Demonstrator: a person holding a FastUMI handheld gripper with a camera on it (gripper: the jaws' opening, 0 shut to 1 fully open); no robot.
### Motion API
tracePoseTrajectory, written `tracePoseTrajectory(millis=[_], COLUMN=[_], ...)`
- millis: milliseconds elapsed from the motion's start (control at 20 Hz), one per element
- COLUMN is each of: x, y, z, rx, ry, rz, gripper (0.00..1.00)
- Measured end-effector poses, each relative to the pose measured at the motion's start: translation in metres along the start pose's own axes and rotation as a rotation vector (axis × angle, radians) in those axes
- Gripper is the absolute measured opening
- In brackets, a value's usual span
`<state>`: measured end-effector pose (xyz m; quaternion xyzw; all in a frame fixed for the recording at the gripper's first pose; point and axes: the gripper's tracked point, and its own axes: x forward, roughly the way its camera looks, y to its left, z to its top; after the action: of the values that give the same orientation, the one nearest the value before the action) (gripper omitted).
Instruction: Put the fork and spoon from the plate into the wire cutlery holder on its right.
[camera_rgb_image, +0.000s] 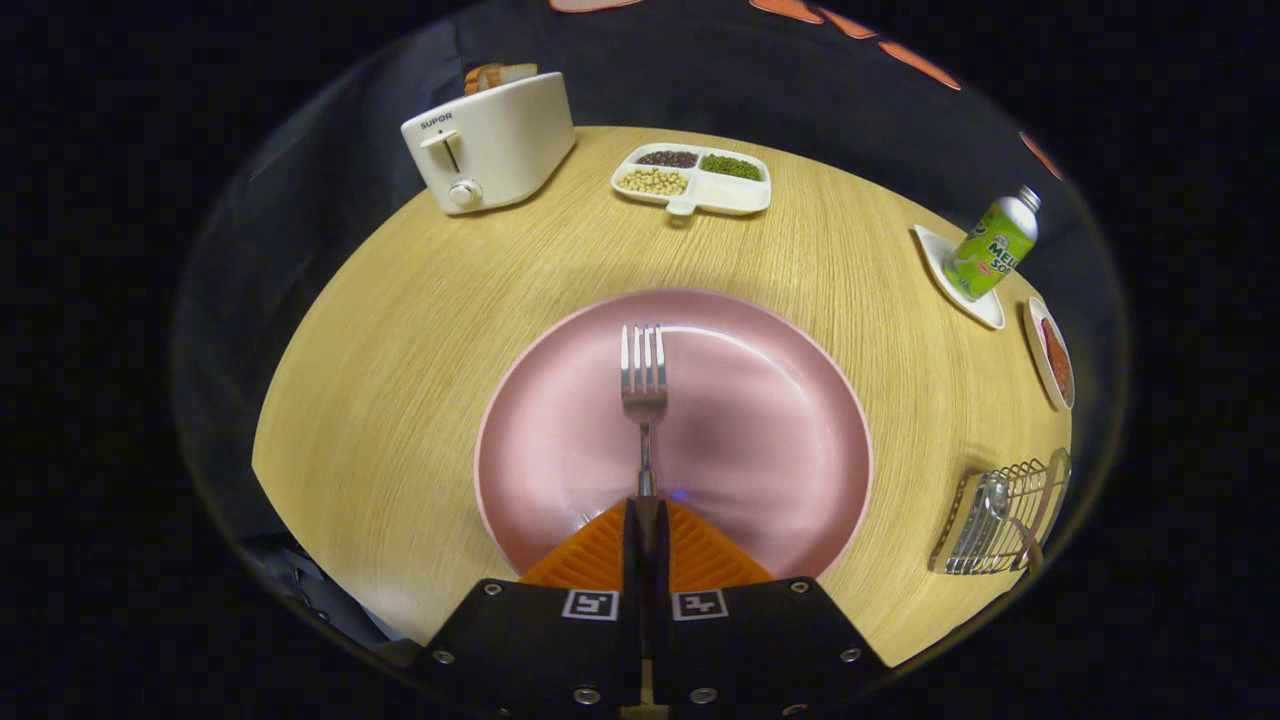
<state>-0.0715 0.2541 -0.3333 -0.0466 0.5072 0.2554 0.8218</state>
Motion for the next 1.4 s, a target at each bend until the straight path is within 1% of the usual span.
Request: tracePoseTrajectory(millis=[150, 400, 600, 850, 1000, 1100, 1250, 1400], x=[-0.019, -0.062, -0.111, -0.165, -0.182, -0.185, -0.186, -0.182], y=[-0.014, -0.06, -0.107, -0.169, -0.203, -0.22, -0.232, -0.233], z=[0.018, 0.038, 0.049, 0.038, 0.016, -0.007, -0.036, -0.06], rx=[0.049, 0.137, 0.191, 0.234, 0.269, 0.296, 0.285, 0.272], ry=[-0.074, -0.173, -0.27, -0.333, -0.29, -0.217, -0.114, -0.007], rz=[0.001, -0.053, -0.112, -0.218, -0.278, -0.302, -0.303, -0.28], gripper=[0.05, 0.05, 0.05, 0.05, 0.05, 0.05, 0.05, 0.05])
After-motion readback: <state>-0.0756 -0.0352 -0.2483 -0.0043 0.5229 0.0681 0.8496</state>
